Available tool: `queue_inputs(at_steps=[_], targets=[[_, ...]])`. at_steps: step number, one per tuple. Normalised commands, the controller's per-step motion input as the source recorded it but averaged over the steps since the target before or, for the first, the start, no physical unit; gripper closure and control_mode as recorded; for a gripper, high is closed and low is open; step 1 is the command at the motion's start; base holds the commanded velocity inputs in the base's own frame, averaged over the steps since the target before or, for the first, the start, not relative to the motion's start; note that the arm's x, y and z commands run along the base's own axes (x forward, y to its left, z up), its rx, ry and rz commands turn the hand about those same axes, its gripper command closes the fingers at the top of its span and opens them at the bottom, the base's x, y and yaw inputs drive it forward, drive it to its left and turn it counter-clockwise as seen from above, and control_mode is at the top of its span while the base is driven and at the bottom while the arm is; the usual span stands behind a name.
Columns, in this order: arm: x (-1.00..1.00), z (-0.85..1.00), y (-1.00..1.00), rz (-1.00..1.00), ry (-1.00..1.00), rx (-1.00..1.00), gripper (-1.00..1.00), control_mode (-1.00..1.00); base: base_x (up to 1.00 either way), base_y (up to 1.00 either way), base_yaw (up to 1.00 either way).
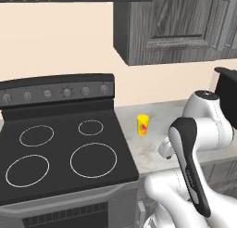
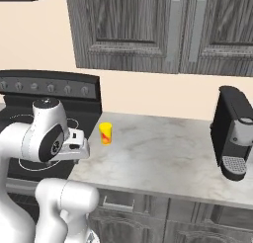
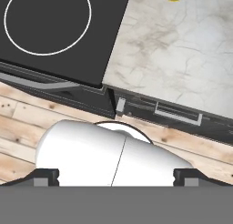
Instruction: Pick the cup and bowl from the counter and place them on the counter next to the sink.
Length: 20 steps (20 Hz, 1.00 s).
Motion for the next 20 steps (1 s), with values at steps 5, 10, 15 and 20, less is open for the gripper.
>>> queue_inputs(at_steps=[5, 10, 15, 20], targets=[[0.0, 0.0, 0.0, 0.0, 0.0, 0.0, -1.0, 1.0, 0.13, -0.06, -0.05], [0.0, 0.0, 0.0, 0.0, 0.0, 0.0, -1.0, 1.0, 0.0, 0.0, 0.0], [0.0, 0.0, 0.0, 0.0, 0.0, 0.0, -1.0, 1.0, 0.0, 0.0, 0.0], [0.0, 0.0, 0.0, 0.0, 0.0, 0.0, -1.0, -1.0, 0.0, 0.0, 0.0]])
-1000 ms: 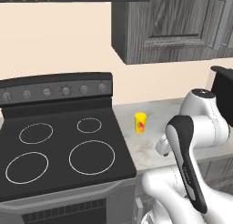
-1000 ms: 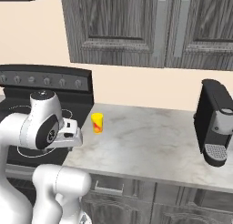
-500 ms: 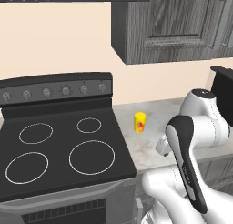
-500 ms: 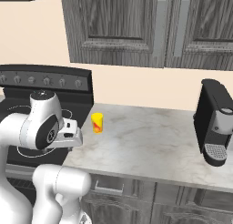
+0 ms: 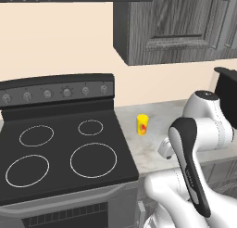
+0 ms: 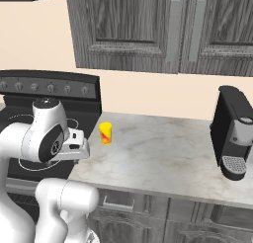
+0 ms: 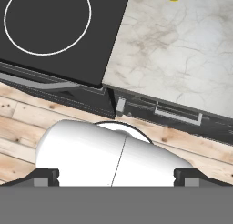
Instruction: Pick the cup and bowl from the counter and place them on the counter next to the sink.
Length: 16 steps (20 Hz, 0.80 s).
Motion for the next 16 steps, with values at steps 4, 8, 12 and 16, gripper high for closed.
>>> queue_inputs(at_steps=[4, 8, 12, 16], targets=[[-0.28, -0.02, -0.11, -0.09, 0.0, 0.04, -1.0, -1.0, 0.0, 0.0, 0.0], [-0.32, -0.19, -0.12, -0.29, 0.0, 0.07, -1.0, -1.0, 0.0, 0.0, 0.0], [-0.12, -0.11, -0.02, -0.28, 0.0, 0.03, -1.0, -1.0, 0.0, 0.0, 0.0], [0.17, -0.08, -0.26, -0.23, 0.0, 0.01, -1.0, -1.0, 0.0, 0.0, 0.0]])
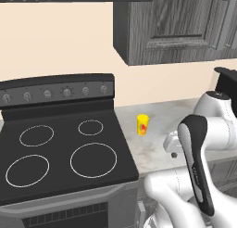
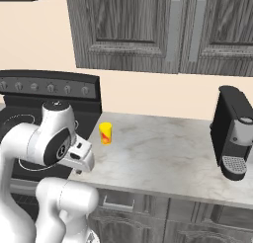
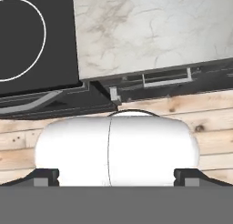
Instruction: Pick the cup and bowl from the counter and place them on the counter next to the sink.
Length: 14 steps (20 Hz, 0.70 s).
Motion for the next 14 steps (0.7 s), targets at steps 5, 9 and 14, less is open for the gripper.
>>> queue_inputs(at_steps=[5, 9, 14], targets=[[0.67, 0.0, -0.27, -0.13, 0.0, 0.0, -1.0, -1.0, 0.0, 0.0, 0.0], [0.83, 0.0, -0.18, -0.03, 0.0, 0.0, -1.0, -1.0, 0.0, 0.0, 0.0], [0.36, 0.0, -0.22, -0.1, 0.0, 0.0, -1.0, -1.0, 0.0, 0.0, 0.0]])
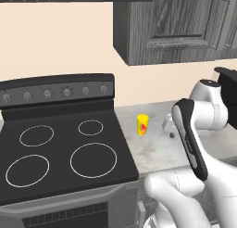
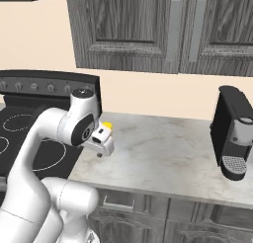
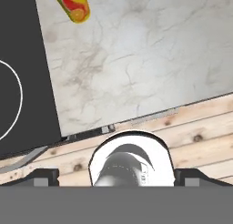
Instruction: Pick the cup and bowl from the counter and place them on the counter next to the sink.
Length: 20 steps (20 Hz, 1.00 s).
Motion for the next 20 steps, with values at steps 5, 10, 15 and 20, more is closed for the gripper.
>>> queue_inputs(at_steps=[5, 10, 15, 20], targets=[[0.28, 0.0, -0.08, -0.14, -0.01, 0.0, -1.0, -1.0, 0.0, 0.0, 0.0], [0.43, -0.01, 0.0, -0.14, -0.1, 0.0, -1.0, -1.0, 0.0, 0.0, 0.0], [0.34, -0.01, 0.0, -0.13, -0.17, 0.0, -1.0, -1.0, 0.0, 0.0, 0.0], [0.16, 0.0, 0.0, -0.1, -0.11, 0.0, -1.0, -1.0, 0.0, 0.0, 0.0]])
